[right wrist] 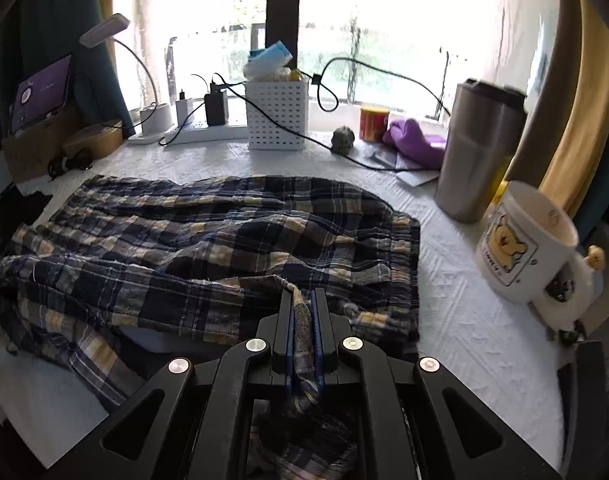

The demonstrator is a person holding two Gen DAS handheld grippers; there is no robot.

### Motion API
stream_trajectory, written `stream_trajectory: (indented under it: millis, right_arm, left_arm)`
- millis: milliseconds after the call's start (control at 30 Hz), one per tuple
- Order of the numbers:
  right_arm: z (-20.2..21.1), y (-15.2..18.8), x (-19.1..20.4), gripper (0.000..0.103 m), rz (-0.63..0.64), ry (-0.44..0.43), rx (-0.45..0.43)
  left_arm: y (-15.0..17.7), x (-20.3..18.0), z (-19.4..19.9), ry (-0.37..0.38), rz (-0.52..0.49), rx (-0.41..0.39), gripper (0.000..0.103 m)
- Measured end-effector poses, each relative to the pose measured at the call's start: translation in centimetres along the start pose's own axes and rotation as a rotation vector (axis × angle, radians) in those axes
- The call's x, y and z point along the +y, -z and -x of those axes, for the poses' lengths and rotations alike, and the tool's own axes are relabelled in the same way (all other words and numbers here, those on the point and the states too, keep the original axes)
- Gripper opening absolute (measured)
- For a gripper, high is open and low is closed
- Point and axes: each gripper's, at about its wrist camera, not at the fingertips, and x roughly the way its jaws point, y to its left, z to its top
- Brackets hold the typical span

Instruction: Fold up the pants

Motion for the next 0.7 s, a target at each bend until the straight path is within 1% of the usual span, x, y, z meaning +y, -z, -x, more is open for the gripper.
stream_trajectory:
  millis: [67, 167, 200, 333, 400, 433, 467, 500, 567, 600, 633, 667, 700]
  right_arm:
    - [-0.6, -0.3, -0.2, 0.008, -0.003, -0.005, 0.009]
    - [-1.1, -0.7, -0.2, 0.008, 0.004, -0.012, 0.015]
    - [-1.2, -0.8, -0.2, 0.008, 0.005, -0.013, 0.016]
    - [-1.3, -0.9, -0.8, 0.008, -0.01, -0.025, 0.013]
    - [-1.0, -0.9, -1.1, 0.008, -0.009, -0.031, 0.002]
    - [-0.8, -0.9, -1.2, 0.008, -0.009, -0.032, -0.001]
    - [-0.6, -0.8, -1.4, 0.008, -0.011, -0.033, -0.004]
    - [-0.4, -0.6, -1.6, 0.008, -0.011, -0.043, -0.011]
    - [-0.1, -0.4, -1.8, 0.008, -0.015, -0.057, -0.018]
    - [0.0, -0.3, -2.0, 0.008, -0.021, -0.067, -0.016]
    - [0.0, -0.3, -2.0, 0.008, -0.02, -0.072, -0.017]
    - [0.1, -0.2, -2.1, 0.008, -0.018, -0.079, -0.022]
    - [0.3, -0.1, -2.2, 0.008, -0.015, -0.086, -0.031]
  left_arm:
    - [-0.1, -0.5, -0.6, 0.007, -0.021, 0.013, 0.076]
    - [-0.4, -0.5, -1.7, -0.057, -0.023, 0.051, 0.076]
    - [-0.5, -0.3, -1.9, -0.063, -0.016, 0.057, 0.076]
    - [-0.6, 0.8, -1.6, -0.072, 0.006, 0.031, 0.075]
    - [-0.5, 1.4, -1.7, -0.068, 0.018, 0.042, 0.058]
    - [-0.4, 1.7, -1.8, -0.073, 0.03, 0.059, 0.043]
    - [-0.3, 1.9, -1.7, -0.073, 0.038, 0.062, 0.039]
    - [-0.3, 2.0, -1.6, -0.068, 0.041, 0.055, 0.037]
    - [-0.1, 2.1, -1.4, -0.055, 0.042, 0.053, 0.02]
    - [-0.2, 2.2, -1.4, -0.057, 0.044, 0.054, 0.017]
    - [-0.2, 2.3, -1.4, -0.059, 0.048, 0.048, 0.011]
    - [-0.3, 2.4, -1.3, -0.062, 0.055, 0.043, 0.007]
    - [-0.4, 2.6, -1.1, -0.064, 0.061, 0.036, 0.007]
